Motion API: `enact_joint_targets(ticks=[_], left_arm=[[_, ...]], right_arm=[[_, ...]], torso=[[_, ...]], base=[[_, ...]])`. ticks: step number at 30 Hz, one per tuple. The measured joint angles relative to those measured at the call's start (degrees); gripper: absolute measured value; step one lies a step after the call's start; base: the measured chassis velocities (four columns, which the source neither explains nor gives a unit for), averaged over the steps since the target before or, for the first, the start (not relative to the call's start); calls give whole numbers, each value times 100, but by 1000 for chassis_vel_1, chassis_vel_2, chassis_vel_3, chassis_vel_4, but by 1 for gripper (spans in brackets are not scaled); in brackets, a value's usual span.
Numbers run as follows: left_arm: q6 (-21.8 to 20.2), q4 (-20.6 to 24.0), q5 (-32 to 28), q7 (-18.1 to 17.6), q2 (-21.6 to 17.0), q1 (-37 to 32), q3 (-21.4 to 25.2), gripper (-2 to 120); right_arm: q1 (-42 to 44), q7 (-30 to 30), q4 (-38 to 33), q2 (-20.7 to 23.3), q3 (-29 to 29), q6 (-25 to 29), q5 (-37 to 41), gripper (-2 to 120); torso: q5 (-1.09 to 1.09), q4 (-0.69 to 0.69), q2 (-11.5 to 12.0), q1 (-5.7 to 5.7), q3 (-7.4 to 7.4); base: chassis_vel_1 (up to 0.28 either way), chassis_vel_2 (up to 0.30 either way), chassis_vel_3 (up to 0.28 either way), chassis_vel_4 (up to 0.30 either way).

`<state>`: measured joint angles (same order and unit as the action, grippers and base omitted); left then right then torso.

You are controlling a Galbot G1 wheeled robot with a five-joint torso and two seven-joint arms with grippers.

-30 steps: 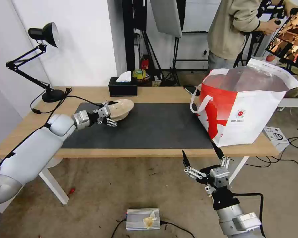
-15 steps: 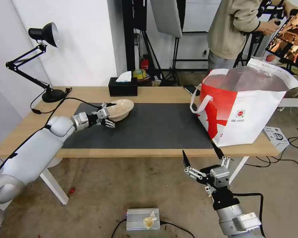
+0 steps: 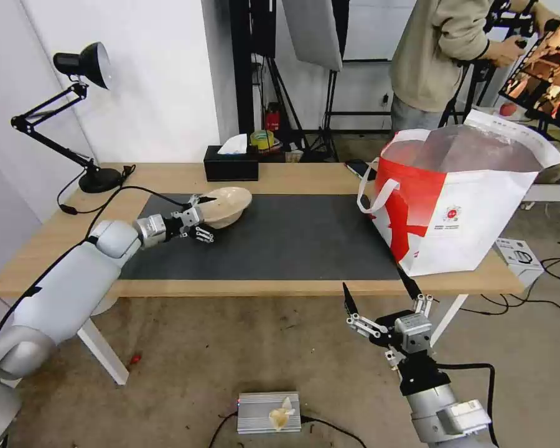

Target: Pick up the trash from the table and place it into the takeout bag.

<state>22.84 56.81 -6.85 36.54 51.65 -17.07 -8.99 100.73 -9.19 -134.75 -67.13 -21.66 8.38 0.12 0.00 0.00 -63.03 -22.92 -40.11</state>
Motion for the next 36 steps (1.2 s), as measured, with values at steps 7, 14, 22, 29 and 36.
enact_joint_targets(ticks=[7,14,22,29,36], left_arm=[[48,-153,32,18,38,-34,61,100],[129,-368,71,29,138,-52,176,100],[192,-520,116,39,174,-22,266,100],[281,-765,171,62,217,109,340,100],[361,-973,228,117,304,206,393,100]], right_arm=[[0,0,0,0,0,0,0,100],[0,0,0,0,0,0,0,100],[0,0,0,0,0,0,0,100],[0,0,0,0,0,0,0,100],[0,0,0,0,0,0,0,100]], torso=[[0,0,0,0,0],[0,0,0,0,0],[0,0,0,0,0],[0,0,0,0,0],[0,0,0,0,0]], base=[[0,0,0,0],[0,0,0,0],[0,0,0,0],[0,0,0,0],[0,0,0,0]])
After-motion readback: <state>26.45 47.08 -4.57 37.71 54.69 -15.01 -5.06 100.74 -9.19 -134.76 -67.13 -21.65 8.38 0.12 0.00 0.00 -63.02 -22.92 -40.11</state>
